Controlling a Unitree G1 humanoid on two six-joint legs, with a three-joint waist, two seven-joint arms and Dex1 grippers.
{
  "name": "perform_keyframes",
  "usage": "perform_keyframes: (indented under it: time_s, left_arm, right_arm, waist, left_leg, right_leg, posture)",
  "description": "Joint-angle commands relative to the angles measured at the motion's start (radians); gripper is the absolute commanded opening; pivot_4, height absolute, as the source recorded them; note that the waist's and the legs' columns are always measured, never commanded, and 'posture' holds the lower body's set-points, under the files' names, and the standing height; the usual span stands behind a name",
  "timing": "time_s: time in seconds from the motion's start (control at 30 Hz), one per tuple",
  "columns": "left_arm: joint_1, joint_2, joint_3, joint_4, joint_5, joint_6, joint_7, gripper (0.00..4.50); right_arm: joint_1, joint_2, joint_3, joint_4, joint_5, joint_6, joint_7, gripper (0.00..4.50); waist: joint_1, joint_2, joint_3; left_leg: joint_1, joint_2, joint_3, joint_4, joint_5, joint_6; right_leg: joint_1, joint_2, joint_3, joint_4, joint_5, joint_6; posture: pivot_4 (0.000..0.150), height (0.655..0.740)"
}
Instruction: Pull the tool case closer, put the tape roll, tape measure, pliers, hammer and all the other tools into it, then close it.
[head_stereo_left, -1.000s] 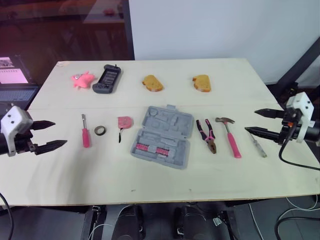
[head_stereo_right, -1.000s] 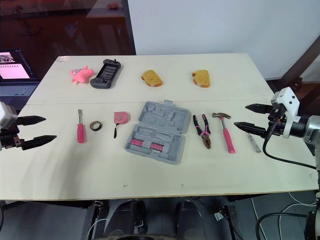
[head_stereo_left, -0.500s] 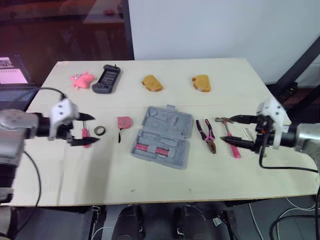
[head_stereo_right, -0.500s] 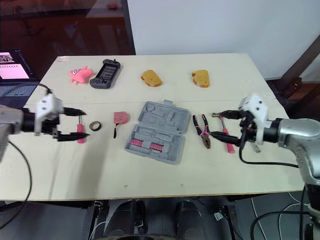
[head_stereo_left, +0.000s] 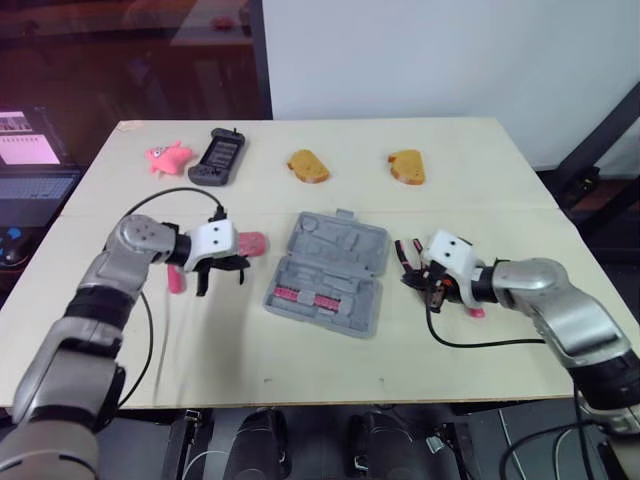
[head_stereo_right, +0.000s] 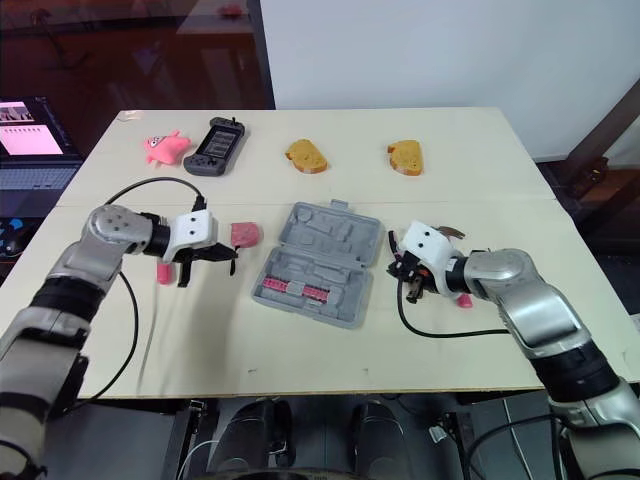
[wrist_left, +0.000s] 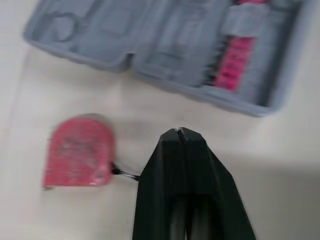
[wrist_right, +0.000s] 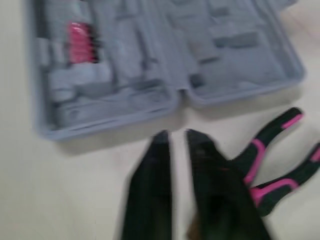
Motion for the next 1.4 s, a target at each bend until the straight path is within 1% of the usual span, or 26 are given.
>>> perform_keyframes:
  time_s: [0.03,0.13,0.37,0.57,0.83,1.0,1.13,1.3,1.4]
  left_arm:
    - [-0.066,-0.037,-0.009,0.123,0.053,-0.076,0.064,0.00]
    - [-0.119,-0.102,-0.001,0.251,0.064,-0.088,0.112,0.00]
    - [-0.191,-0.173,-0.024,0.427,0.149,-0.115,0.227,0.00]
    - [-0.205,-0.216,-0.016,0.485,0.180,-0.115,0.285,0.00]
    - [-0.223,-0.269,-0.002,0.515,0.194,-0.099,0.347,0.00]
    - [-0.235,-0.300,-0.008,0.526,0.210,-0.103,0.398,0.00]
    - [-0.240,-0.321,-0.008,0.532,0.220,-0.106,0.403,0.00]
    - [-0.223,-0.343,-0.014,0.531,0.220,-0.124,0.334,0.00]
    - [-0.203,-0.355,-0.019,0.519,0.220,-0.144,0.286,0.00]
  right_arm:
    - [-0.045,0.030,0.021,0.067,-0.057,-0.049,-0.006,0.11]
    - [-0.079,0.057,0.073,0.157,-0.110,-0.123,0.020,0.11]
    - [-0.157,0.110,0.108,0.347,-0.183,-0.225,0.050,0.11]
    - [-0.188,0.188,0.116,0.474,-0.218,-0.287,0.044,0.11]
    - [-0.252,0.268,0.115,0.635,-0.270,-0.365,0.030,0.11]
    - [-0.266,0.288,0.116,0.677,-0.283,-0.398,0.041,0.11]
    - [-0.269,0.296,0.115,0.692,-0.290,-0.411,0.046,0.11]
    - [-0.261,0.303,0.107,0.685,-0.290,-0.414,0.055,0.11]
    - [-0.233,0.299,0.102,0.641,-0.276,-0.401,0.078,0.11]
  waist:
    - [0.001,0.000,0.000]
    - [0.000,0.000,0.000]
    - [-0.009,0.000,0.000]
    - [-0.010,0.000,0.000]
    - [-0.009,0.000,0.000]
    - [-0.012,0.000,0.000]
    - [-0.012,0.000,0.000]
    - [-0.012,0.000,0.000]
    - [-0.010,0.000,0.000]
  left_leg:
    - [0.000,0.000,0.000,0.000,0.000,0.000]
    - [0.000,0.000,0.000,0.001,0.000,0.000]
    - [-0.001,0.000,0.000,0.003,0.000,-0.001]
    - [-0.001,0.001,0.000,0.007,0.001,-0.001]
    - [-0.003,0.001,0.000,0.010,0.001,-0.001]
    - [-0.003,0.001,0.000,0.010,0.001,-0.001]
    - [-0.002,0.001,0.000,0.010,0.000,-0.001]
    - [-0.002,0.001,0.000,0.011,0.001,-0.001]
    - [-0.002,0.001,0.000,0.011,0.001,-0.001]
  right_leg:
    - [0.000,0.000,0.000,0.000,0.000,0.000]
    - [0.000,0.000,0.000,0.000,0.000,0.000]
    - [0.000,0.000,0.000,0.001,0.000,0.000]
    - [0.000,0.000,0.000,0.003,0.000,0.001]
    - [0.000,0.000,0.000,0.005,0.000,0.001]
    - [0.000,0.000,0.000,0.005,-0.001,0.001]
    - [0.000,0.000,0.000,0.006,-0.001,0.001]
    - [0.000,0.000,0.000,0.006,-0.001,0.001]
    - [0.000,0.000,0.000,0.006,-0.001,0.001]
  posture:
    - [0.150,0.7188]
    - [0.150,0.7188]
    - [0.150,0.7188]
    - [0.150,0.7188]
    - [0.150,0.7188]
    - [0.150,0.7188]
    - [0.150,0.7188]
    - [0.150,0.7188]
    - [0.150,0.7188]
